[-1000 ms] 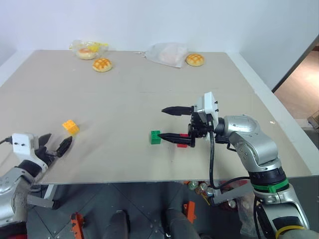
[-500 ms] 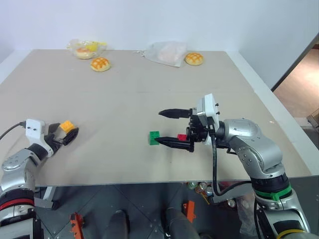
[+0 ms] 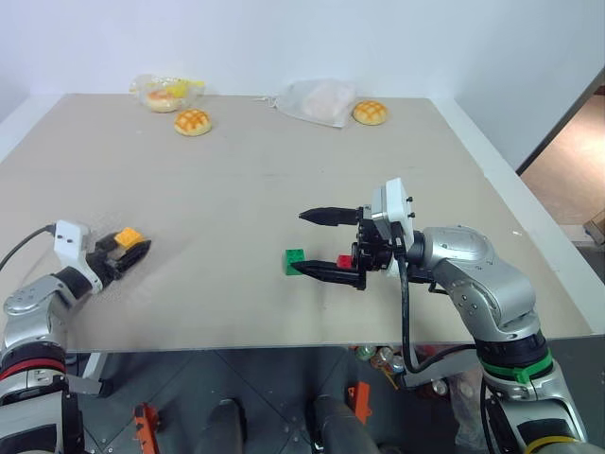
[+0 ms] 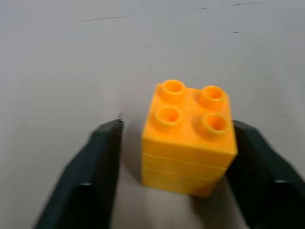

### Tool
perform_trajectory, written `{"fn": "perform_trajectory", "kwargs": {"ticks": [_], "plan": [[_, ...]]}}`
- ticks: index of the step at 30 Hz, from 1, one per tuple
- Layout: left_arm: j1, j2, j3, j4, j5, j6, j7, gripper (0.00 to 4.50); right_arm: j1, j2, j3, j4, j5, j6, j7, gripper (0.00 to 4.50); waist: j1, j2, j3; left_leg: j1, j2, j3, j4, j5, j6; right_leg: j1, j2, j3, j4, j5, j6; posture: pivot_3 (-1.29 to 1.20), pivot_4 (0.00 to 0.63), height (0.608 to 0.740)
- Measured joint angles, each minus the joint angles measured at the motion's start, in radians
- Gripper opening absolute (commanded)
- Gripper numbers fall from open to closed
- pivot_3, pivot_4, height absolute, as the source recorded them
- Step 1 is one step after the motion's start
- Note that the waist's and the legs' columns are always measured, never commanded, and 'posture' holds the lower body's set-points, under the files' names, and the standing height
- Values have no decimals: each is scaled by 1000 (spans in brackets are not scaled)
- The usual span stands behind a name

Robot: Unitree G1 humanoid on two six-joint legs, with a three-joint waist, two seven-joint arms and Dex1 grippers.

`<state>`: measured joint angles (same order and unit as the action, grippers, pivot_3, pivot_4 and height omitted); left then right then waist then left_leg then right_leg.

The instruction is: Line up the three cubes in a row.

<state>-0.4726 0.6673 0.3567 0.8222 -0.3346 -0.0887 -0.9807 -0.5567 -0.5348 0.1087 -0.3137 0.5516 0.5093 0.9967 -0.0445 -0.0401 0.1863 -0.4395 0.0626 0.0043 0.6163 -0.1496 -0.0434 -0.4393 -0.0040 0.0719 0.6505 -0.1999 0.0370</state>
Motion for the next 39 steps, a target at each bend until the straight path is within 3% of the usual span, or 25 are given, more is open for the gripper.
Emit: {"fn": "perform_trajectory", "kwargs": {"ticks": [2, 8, 12, 15, 20, 26, 39], "plan": [[8, -1, -5, -14, -1, 0, -13, 1337, 0, -1, 0, 0, 0, 0, 0, 4326, 0, 0, 0, 0, 0, 0, 0, 0, 0, 0, 0, 0, 0, 0, 0, 0, 150, 740], [33, -3, -48, -78, 13, -12, -53, 1343, -2, -3, 0, 5, -4, -3, 2, 4326, 2, 0, 0, 0, 0, 0, 0, 0, 0, 0, 0, 0, 0, 0, 0, 0, 150, 740], [66, -32, -164, -254, 2, 10, -194, 1343, -4, -13, -2, 16, -7, -5, 7, 4326, 5, 0, 0, -2, 0, 0, 1, 0, 0, 0, -1, 0, 0, 0, 0, 0, 150, 740], [57, -53, -250, -386, -25, 53, -313, 1343, 16, -75, -38, 22, -6, -6, 29, 4326, 6, 0, 0, -2, 0, 0, 1, 0, 0, 0, -1, 0, 0, 0, 0, 0, 150, 740], [-18, -98, -334, -396, -22, 88, -386, 1343, 86, -144, -86, 30, -7, -6, 44, 4326, 1, 0, 0, -1, 0, 0, 1, 0, 0, 0, 1, 0, 0, 0, 0, 0, 150, 740], [-149, -153, -401, -225, 21, 38, -461, 1343, 144, -157, -126, 2, 2, 9, 8, 4326, -1, 0, 0, -1, 0, -2, 1, 0, 1, 1, 3, 2, 1, 0, 0, 0, 150, 740], [-314, -209, -422, 109, 111, -151, -540, 1343, 192, -167, -157, -66, 26, 33, -48, 4326, 0, 0, 0, -2, 0, -3, 2, 0, 1, 1, 3, 2, 1, 0, 1, 0, 150, 740]]}}
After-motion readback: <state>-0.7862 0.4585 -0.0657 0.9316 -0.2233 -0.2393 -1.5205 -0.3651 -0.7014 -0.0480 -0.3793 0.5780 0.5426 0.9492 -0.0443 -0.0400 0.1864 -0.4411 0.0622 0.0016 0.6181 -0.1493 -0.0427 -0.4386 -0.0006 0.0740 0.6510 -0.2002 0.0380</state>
